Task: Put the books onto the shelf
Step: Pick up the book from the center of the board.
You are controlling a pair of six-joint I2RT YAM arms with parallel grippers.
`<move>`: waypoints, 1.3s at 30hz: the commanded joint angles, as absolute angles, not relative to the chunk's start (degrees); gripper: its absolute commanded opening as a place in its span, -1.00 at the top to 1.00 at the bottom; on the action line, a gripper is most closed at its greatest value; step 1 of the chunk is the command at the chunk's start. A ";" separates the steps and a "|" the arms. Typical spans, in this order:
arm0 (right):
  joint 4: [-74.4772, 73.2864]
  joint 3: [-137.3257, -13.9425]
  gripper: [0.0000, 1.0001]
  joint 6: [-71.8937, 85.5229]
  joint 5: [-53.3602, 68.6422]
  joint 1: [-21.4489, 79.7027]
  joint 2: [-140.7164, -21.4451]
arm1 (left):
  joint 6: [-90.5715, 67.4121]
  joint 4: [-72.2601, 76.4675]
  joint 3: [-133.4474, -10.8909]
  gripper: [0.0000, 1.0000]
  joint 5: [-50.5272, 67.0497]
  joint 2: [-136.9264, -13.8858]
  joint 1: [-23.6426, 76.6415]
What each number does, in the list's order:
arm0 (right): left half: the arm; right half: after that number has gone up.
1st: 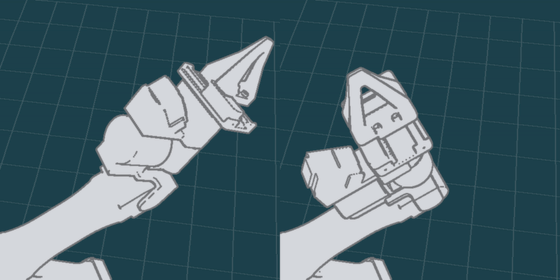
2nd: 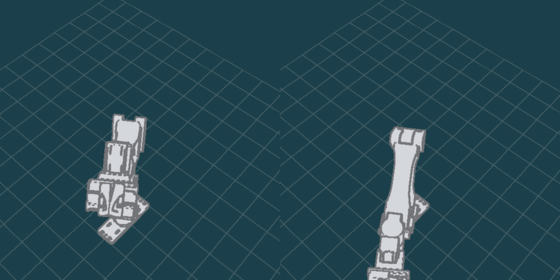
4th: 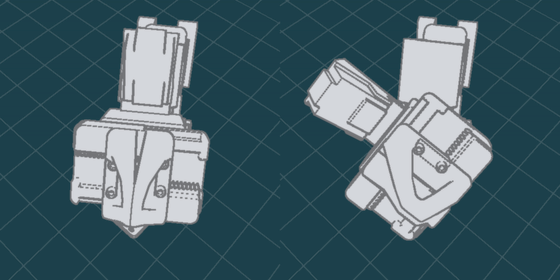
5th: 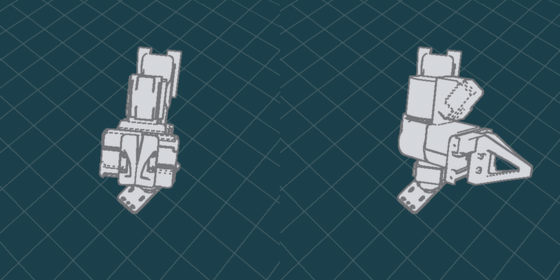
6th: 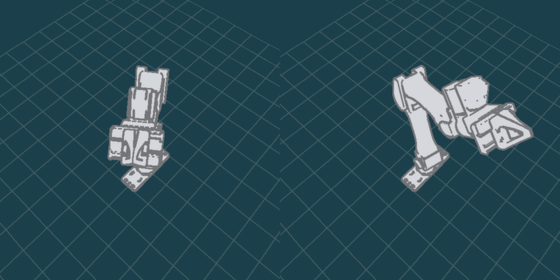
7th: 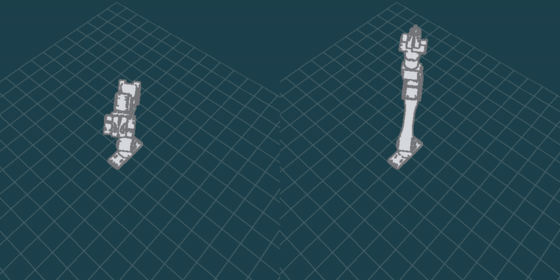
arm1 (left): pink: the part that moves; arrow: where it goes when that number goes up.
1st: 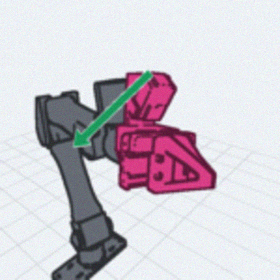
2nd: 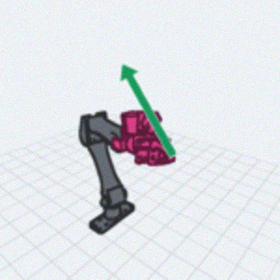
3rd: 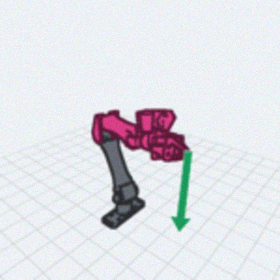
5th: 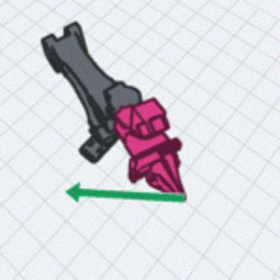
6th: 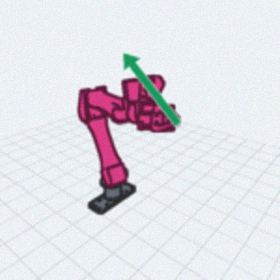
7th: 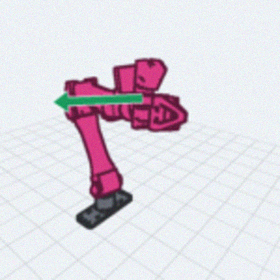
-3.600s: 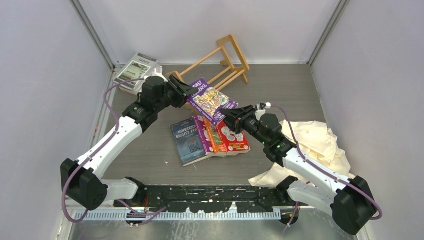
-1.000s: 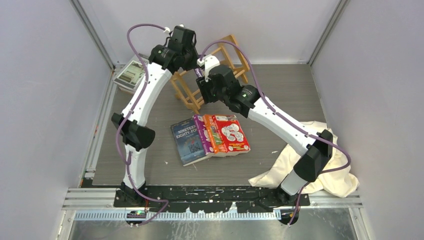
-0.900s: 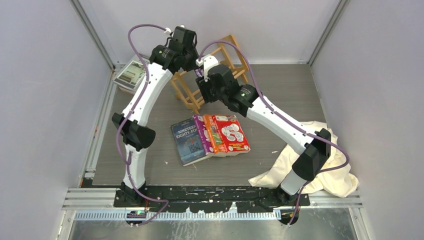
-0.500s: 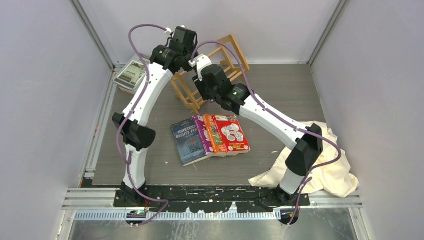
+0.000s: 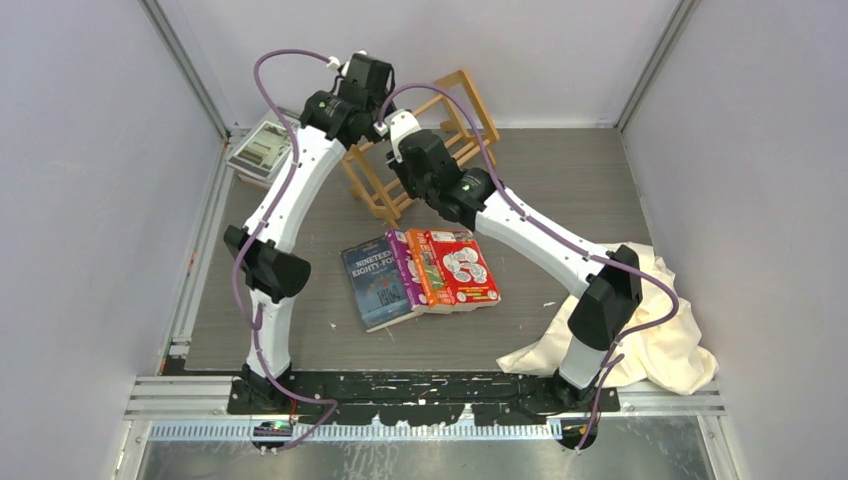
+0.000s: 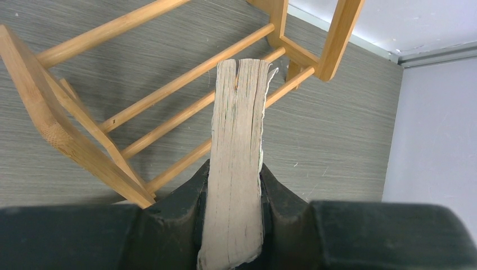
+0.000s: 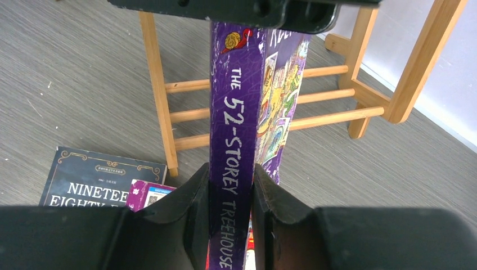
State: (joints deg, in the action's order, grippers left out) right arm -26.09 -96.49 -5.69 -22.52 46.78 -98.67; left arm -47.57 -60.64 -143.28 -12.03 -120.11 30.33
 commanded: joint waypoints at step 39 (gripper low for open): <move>-12.47 -106.48 0.98 -6.75 -7.69 41.20 -107.67 | -48.46 -46.80 -113.38 -0.16 -19.60 -88.85 19.78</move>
